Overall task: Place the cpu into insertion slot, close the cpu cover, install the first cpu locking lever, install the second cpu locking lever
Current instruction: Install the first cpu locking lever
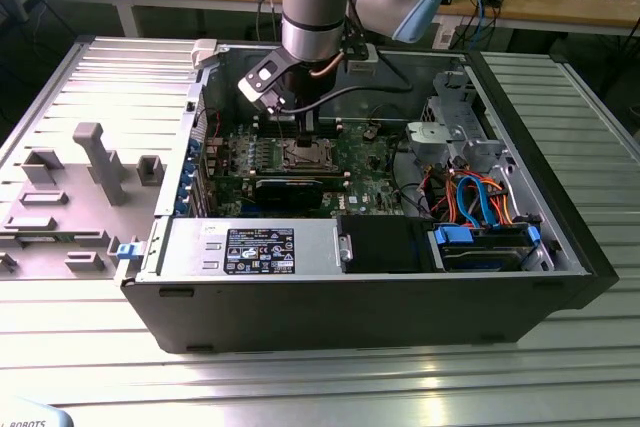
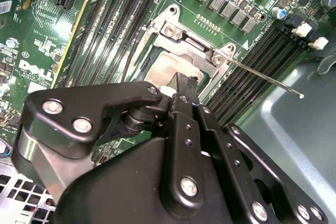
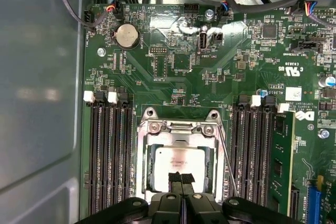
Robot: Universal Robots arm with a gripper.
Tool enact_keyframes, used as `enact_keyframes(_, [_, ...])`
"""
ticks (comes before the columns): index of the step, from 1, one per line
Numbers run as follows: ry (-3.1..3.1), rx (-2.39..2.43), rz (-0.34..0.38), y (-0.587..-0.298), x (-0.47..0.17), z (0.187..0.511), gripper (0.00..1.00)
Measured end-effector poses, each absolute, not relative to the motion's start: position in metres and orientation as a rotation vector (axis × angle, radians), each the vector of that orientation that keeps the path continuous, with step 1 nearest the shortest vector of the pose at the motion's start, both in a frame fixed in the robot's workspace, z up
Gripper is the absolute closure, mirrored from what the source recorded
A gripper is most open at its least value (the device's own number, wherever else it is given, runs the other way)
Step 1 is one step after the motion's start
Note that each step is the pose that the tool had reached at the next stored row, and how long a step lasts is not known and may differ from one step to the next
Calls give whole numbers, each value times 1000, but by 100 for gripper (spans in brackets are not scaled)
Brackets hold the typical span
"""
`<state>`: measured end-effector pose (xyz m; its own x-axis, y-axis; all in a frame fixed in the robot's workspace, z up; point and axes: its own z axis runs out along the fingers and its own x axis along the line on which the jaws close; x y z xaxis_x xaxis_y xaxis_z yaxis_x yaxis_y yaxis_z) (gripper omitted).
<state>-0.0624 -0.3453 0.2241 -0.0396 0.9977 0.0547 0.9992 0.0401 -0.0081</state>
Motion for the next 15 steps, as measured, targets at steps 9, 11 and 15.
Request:
enact_keyframes(9, [-2233, -2145, -50, -345, -62, 229, 89])
enact_keyframes(11, [-2233, -2145, -50, -345, -62, 230, 89])
enact_keyframes(15, [-2233, -2145, -50, -345, -62, 232, 89])
